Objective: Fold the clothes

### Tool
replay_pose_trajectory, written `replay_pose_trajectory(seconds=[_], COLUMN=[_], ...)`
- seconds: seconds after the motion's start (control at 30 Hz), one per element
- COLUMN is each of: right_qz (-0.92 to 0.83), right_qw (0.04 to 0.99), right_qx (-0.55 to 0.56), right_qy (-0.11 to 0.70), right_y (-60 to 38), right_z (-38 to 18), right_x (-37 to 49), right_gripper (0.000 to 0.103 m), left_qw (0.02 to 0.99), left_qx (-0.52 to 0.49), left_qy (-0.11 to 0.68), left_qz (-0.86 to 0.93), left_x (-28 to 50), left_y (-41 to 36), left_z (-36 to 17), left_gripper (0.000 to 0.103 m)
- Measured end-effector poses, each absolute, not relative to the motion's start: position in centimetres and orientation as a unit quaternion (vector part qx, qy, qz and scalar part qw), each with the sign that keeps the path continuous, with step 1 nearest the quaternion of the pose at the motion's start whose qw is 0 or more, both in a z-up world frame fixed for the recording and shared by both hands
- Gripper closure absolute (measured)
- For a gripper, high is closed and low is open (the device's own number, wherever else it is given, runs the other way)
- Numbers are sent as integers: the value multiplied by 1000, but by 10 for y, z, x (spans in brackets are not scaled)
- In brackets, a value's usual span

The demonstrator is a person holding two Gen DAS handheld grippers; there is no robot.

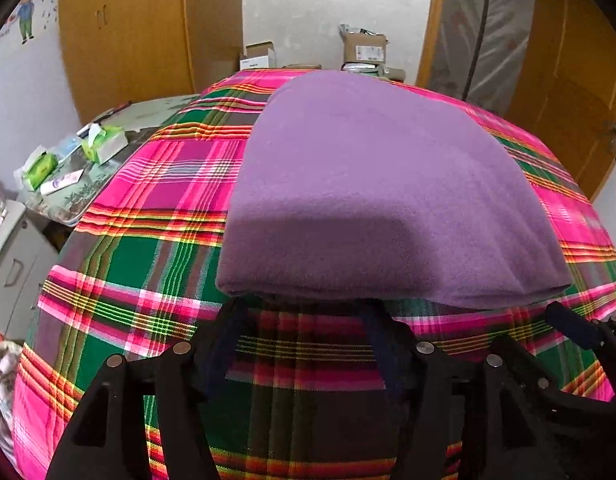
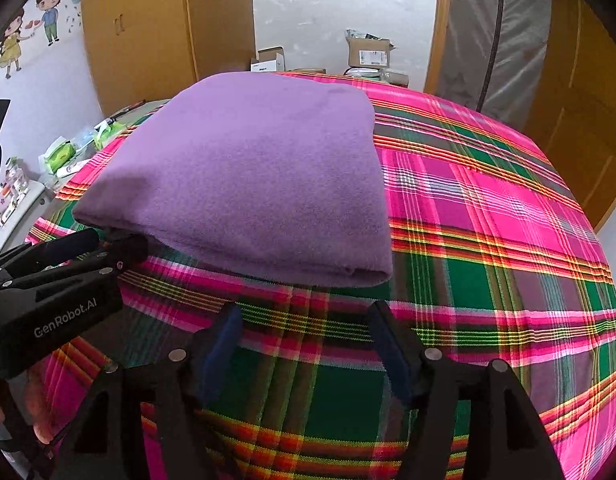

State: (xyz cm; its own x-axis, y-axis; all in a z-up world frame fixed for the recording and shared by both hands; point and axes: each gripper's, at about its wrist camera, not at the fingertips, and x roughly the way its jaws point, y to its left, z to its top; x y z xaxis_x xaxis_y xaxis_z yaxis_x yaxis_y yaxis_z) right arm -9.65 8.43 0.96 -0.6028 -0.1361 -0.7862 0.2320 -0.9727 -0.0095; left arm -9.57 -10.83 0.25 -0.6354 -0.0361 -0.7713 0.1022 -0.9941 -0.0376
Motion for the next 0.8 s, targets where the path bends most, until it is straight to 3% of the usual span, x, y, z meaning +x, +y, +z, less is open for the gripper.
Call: replay_pose_trajectory(seconds=[0.8], right_qz=[-894], right_qw=[100], right_qx=[434], right_qy=[53], right_y=[86], right_z=[9], right_x=[-95], right_gripper=[34], left_qw=[39], left_qx=[427], left_qy=[34], left_qz=[-903], left_x=[-96], left_y=[-105], left_z=[2], left_gripper=[37])
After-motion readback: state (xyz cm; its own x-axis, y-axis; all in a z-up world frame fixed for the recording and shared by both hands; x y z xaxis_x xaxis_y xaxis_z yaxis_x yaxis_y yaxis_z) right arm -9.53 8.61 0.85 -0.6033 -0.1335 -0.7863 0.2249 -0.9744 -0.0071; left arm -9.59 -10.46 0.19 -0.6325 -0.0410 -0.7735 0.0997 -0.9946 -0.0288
